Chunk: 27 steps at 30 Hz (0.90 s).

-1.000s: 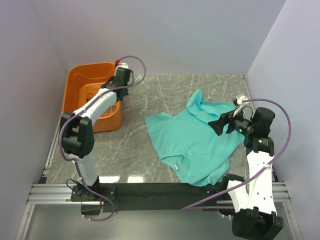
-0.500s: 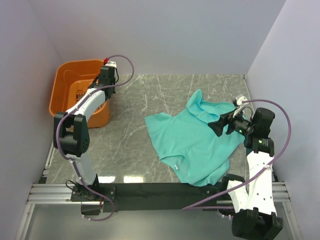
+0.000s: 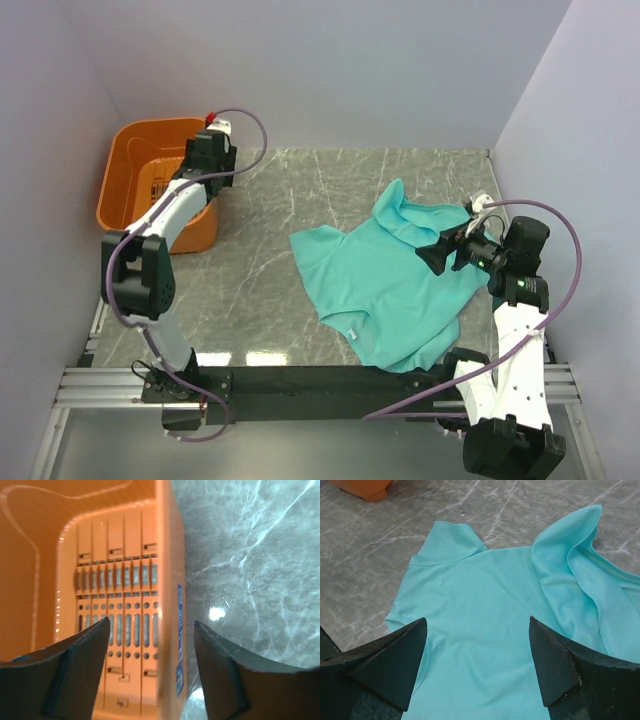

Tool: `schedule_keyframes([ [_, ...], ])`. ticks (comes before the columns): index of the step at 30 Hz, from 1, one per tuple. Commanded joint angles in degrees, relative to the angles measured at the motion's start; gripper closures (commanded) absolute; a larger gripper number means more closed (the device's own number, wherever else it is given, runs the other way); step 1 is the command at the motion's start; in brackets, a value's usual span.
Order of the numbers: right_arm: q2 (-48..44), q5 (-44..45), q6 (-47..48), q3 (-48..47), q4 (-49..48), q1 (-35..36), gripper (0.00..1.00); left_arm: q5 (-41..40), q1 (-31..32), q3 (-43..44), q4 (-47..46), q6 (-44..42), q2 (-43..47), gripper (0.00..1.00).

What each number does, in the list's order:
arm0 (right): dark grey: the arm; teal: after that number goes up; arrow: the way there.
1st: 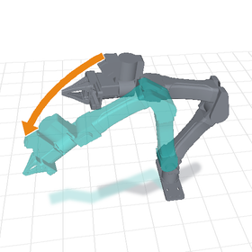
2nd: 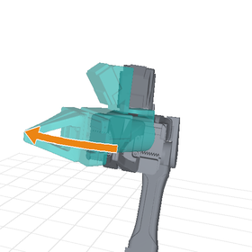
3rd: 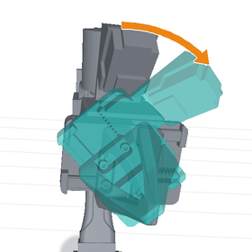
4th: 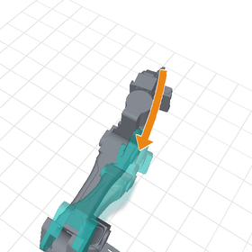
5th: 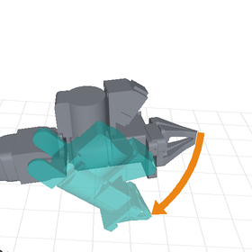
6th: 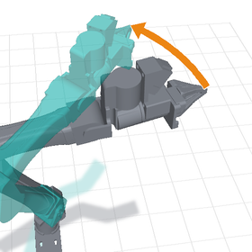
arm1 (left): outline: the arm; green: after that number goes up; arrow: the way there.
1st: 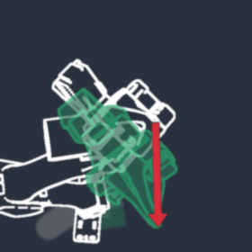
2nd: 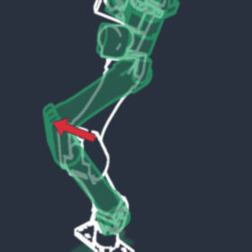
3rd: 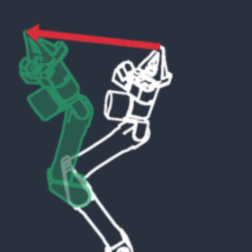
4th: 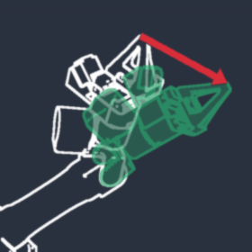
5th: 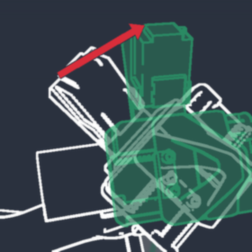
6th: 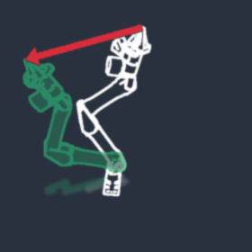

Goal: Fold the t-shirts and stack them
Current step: Move the tshirt to the center of the board, then flatten the tshirt out

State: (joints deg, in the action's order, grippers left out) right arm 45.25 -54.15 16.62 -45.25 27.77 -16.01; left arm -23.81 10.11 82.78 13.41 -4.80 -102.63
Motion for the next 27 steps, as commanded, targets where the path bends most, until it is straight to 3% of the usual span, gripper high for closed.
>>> schedule_keyframes([
  [1, 0.01, -1.83, 2.44, -0.45, 0.79, -0.34, 0.11, -0.27, 0.96, 0.27, -1.46, 2.15, 10.33, 0.24],
  [5, 1.93, -2.54, 9.01, -0.36, 3.68, -0.34, 0.11, 2.80, 3.33, -0.78, 2.04, 4.36, 17.71, 0.19],
  [9, 5.89, -1.32, 16.06, -1.93, 6.85, 0.71, 0.11, 9.56, 5.27, -5.77, 4.07, 13.03, 27.80, 0.15],
  [13, 10.81, 4.83, 18.27, -5.98, 7.30, 4.05, 0.11, 23.34, 5.80, -15.18, 2.85, 23.23, 36.34, 0.15],
  [18, 20.30, 21.86, 13.62, -12.91, 3.18, 13.43, 0.14, 34.61, 8.08, -30.27, -2.50, 39.56, 42.33, 0.22],
  [23, 32.33, 31.99, 6.77, -21.34, -1.22, 17.31, 0.16, 25.52, 21.76, -38.39, -7.52, 48.20, 40.24, 0.24],
  [25, 38.20, 34.29, 5.53, -24.34, -2.01, 18.29, 0.16, 23.29, 24.07, -39.62, -8.05, 53.56, 38.39, 0.25],
  [26, 45.46, 33.59, 2.57, -32.88, -1.32, 18.38, 0.16, 19.20, 26.08, -42.33, -10.66, 59.93, 34.81, 0.27],
  [27, 45.54, 33.58, 2.54, -32.97, -1.31, 18.38, 0.16, 18.20, 26.10, -42.35, -10.68, 59.99, 34.78, 0.28],
])
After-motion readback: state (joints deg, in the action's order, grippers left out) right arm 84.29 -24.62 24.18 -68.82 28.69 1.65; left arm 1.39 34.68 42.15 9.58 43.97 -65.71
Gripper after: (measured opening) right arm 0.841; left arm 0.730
